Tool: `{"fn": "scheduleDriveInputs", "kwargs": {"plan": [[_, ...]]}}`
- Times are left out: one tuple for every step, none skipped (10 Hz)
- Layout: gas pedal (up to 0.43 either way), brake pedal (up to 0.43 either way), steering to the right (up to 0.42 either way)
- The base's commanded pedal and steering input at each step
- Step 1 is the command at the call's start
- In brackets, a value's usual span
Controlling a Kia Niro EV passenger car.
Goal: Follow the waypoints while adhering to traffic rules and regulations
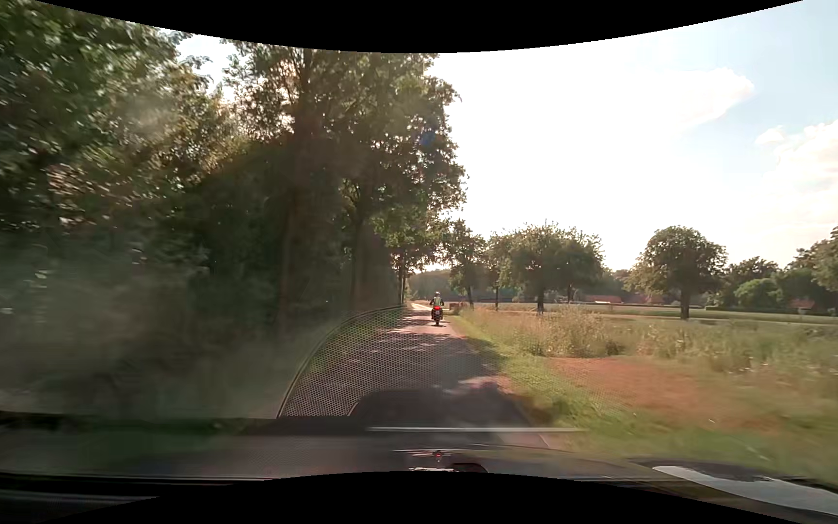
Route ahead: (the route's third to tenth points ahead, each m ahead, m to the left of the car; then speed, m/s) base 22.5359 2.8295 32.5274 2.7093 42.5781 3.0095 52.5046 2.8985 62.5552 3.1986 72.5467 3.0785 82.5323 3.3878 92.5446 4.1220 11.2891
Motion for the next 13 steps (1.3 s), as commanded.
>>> {"fn": "scheduleDriveInputs", "kwargs": {"plan": [[0.150,0.000,-0.012],[0.150,0.000,-0.008],[0.118,0.000,-0.004],[0.110,0.000,-0.003],[0.110,0.000,-0.003],[0.118,0.000,-0.002],[0.169,0.000,-0.001],[0.177,0.000,-0.001],[0.177,0.000,-0.001],[0.169,0.000,0.000],[0.157,0.000,0.000],[0.150,0.000,0.000],[0.138,0.000,0.003]]}}
